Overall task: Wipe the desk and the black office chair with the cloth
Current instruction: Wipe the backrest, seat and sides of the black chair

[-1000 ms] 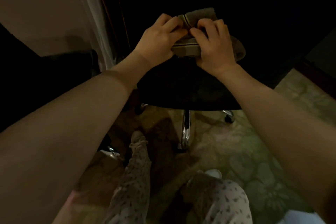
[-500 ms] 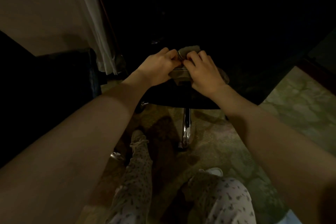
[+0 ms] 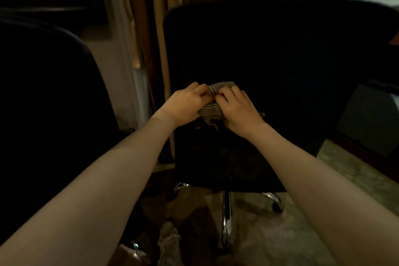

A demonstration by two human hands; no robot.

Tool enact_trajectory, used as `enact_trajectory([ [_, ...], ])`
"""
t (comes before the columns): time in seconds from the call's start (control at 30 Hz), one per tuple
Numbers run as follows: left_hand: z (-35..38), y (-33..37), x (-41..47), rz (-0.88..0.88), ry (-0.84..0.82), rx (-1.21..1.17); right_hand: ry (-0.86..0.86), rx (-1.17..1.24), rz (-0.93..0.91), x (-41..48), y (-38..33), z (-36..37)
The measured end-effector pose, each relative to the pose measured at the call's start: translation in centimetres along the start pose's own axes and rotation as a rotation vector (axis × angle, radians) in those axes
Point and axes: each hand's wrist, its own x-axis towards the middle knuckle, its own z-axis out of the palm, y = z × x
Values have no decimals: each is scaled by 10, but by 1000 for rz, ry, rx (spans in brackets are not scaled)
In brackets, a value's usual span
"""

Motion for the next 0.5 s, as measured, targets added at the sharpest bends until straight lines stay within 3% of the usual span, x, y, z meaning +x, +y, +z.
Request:
enact_trajectory([
  [0.23,-40,-25,7,-273,258,-53,138,-147,-49,70,-6,-40],
  [0.5,-32,-49,6,-565,406,-124,204,-222,-102,124,-24,-26],
])
